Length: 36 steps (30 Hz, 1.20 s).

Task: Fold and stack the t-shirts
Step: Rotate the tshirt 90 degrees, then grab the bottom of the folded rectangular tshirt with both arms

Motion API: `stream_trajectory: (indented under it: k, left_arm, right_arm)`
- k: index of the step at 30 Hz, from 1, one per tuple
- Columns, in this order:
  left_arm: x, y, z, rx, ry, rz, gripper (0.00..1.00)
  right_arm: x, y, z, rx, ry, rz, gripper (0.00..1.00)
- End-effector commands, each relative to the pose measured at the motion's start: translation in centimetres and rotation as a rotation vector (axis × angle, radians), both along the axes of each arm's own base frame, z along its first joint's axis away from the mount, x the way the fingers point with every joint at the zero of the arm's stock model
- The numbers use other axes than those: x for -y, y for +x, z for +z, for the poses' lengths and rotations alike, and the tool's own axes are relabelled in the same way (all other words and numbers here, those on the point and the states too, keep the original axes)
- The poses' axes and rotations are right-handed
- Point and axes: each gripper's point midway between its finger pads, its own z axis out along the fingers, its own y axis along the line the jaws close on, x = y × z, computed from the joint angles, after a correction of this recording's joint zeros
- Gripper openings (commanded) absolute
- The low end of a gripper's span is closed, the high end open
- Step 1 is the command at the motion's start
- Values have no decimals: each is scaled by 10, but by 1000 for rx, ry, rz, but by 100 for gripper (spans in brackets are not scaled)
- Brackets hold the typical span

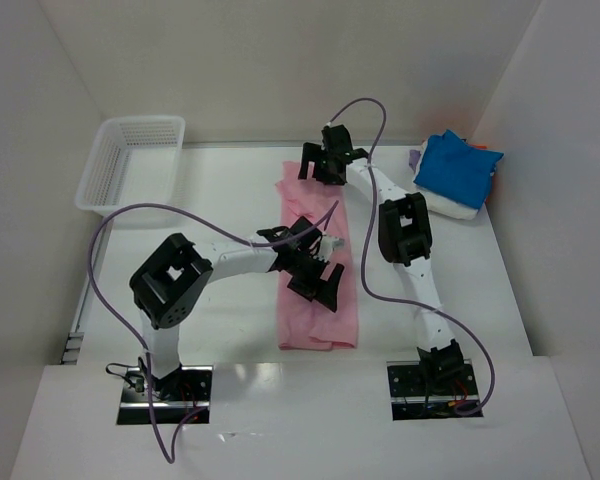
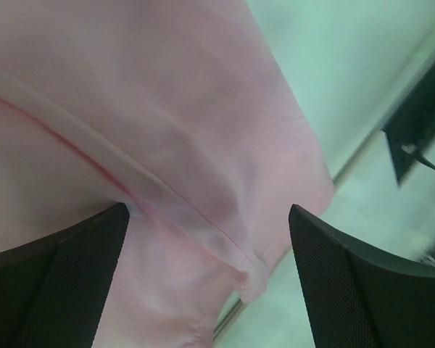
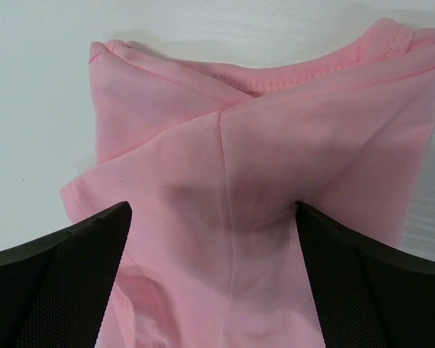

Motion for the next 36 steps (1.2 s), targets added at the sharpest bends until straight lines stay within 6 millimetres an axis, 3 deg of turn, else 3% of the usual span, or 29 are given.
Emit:
stream_trajectory:
  k: [1,2,3,5,6,8,9,11,12,14,15,16,17,19,20,21,24,29,31,36]
  left_arm:
    - [-15,29,17,181,61,88,99]
    - [-15,37,28,223,62,110,99]
    - [-14,44,39,262,51,117,99]
    - [-16,51,67,328,35,139,99]
    - [-17,60,89,384,18,168,99]
    - [-24,66,106,424,15,192,99]
    - [-28,67,124,462,-3,212,99]
    - [-37,64,131,472,-4,250,99]
    - [-47,63,142,497,-9,295,99]
    - [-60,48,128,448,0,348,99]
    - [-69,44,136,447,-23,391,99]
    - [-73,39,135,432,-37,417,99]
    - [-82,24,128,385,-48,446,99]
    - [-87,9,121,337,-81,474,99]
    - [-92,2,124,315,-108,508,99]
    - [-97,-9,113,280,-108,509,99]
    - [-105,-22,108,251,-119,520,99]
    - [-110,-38,94,195,-66,472,99]
    - [-106,-43,88,165,-53,446,99]
    - [-108,-60,60,73,37,404,99]
  right_arm:
    - [5,-1,64,93,-11,-7,100]
    - [14,1,103,155,12,-22,100]
    - [23,-3,111,156,11,-34,100]
    - [32,-8,149,223,27,-41,100]
    - [39,-22,181,268,37,-49,100]
    - [50,-36,216,333,51,-57,100]
    - [60,-57,237,357,53,-66,100]
    - [68,-79,251,366,67,-85,100]
    - [75,-103,256,364,77,-91,100]
    - [82,-129,251,351,98,-108,100]
    - [87,-148,217,281,105,-129,100]
    - [89,-170,227,292,140,-122,100]
    - [93,-192,194,217,140,-127,100]
    - [95,-226,192,192,212,-143,100]
    - [95,-246,165,129,215,-142,100]
    - [88,-267,151,73,227,-142,100]
    - [88,-316,126,-15,237,-181,100]
    - [82,-374,97,-133,262,-191,100]
    - [85,-388,84,-171,230,-215,100]
    - [60,-426,58,-322,210,-208,95]
